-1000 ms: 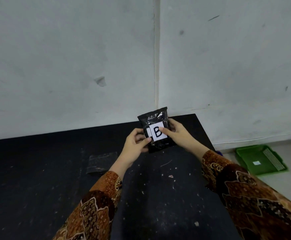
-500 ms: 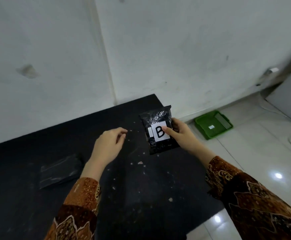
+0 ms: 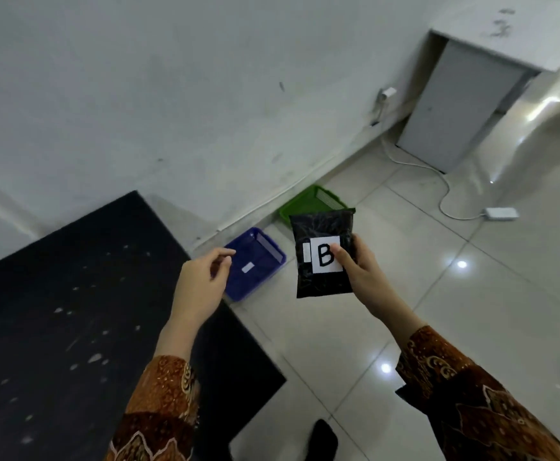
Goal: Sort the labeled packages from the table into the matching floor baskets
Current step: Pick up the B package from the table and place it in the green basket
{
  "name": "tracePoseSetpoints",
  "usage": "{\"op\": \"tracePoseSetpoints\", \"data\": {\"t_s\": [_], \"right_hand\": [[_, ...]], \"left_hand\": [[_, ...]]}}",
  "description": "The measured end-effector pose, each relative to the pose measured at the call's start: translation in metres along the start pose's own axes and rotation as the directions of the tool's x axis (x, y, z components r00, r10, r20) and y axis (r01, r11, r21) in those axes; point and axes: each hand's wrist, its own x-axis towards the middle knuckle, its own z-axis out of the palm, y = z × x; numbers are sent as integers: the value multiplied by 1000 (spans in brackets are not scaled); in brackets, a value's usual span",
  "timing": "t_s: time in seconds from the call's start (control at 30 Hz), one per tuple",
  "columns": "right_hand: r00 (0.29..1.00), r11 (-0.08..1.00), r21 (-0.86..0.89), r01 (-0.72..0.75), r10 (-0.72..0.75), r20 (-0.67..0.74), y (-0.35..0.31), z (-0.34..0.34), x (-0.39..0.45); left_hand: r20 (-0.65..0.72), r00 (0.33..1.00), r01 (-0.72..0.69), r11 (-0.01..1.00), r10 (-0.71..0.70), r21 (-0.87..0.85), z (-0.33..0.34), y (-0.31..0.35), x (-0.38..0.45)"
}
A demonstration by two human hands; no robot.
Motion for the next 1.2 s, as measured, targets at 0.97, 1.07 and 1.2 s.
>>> {"op": "tracePoseSetpoints", "data": {"t_s": [0.97, 1.07, 1.2], "right_hand": [[954, 910, -320, -263, 295, 54, 70, -266, 488], [943, 883, -404, -240, 311, 119, 113, -271, 564], [929, 857, -463, -228, 333, 159, 207, -270, 650]], "left_hand": [[227, 895, 370, 924, -383, 102, 334, 60, 392], [172, 869, 440, 883, -464, 164, 374, 28, 427], [69, 848, 497, 834, -525, 239, 436, -48, 468]]}}
